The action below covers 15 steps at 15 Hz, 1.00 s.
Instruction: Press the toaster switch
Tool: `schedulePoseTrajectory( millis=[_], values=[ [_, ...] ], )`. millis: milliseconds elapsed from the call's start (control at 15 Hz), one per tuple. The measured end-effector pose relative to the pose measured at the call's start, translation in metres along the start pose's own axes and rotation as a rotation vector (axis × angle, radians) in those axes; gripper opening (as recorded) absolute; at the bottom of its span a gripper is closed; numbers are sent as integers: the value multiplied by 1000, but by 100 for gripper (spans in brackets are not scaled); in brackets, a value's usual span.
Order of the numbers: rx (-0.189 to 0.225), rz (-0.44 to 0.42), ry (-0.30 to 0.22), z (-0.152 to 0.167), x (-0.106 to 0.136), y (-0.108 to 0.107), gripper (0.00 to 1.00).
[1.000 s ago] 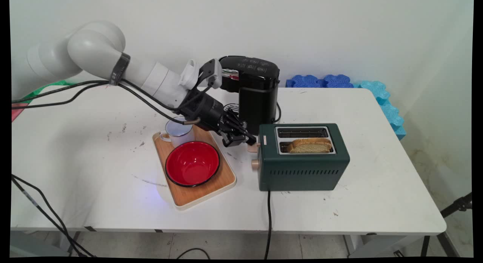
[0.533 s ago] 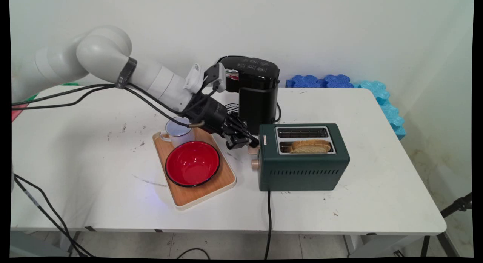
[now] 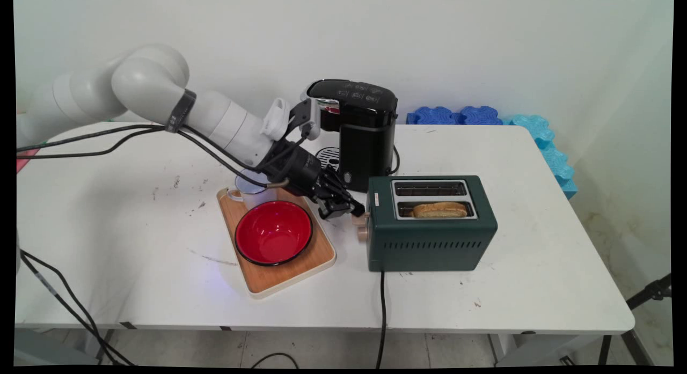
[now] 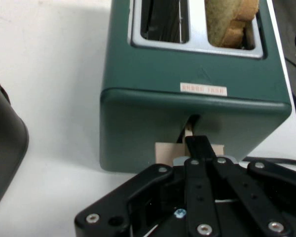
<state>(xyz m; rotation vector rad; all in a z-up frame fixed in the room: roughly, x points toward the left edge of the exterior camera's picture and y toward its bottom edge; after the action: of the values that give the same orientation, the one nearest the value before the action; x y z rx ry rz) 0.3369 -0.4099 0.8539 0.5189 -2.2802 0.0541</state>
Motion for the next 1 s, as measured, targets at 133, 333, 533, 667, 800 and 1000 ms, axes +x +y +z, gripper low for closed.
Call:
schedulePoseTrajectory(
  millis=[133,333,533,667,800,1000],
  values=[
    [-1,1,-4,1,-3,0,0],
    [0,3,-9,3,-8,1,0],
    [2,5,-12,5,-12,1,0],
    [5,5,-11,7,-14,0,0],
    [9,6,-8,8,-16,0,0],
    [13,6,-4,11,-18,-1,0]
  ],
)
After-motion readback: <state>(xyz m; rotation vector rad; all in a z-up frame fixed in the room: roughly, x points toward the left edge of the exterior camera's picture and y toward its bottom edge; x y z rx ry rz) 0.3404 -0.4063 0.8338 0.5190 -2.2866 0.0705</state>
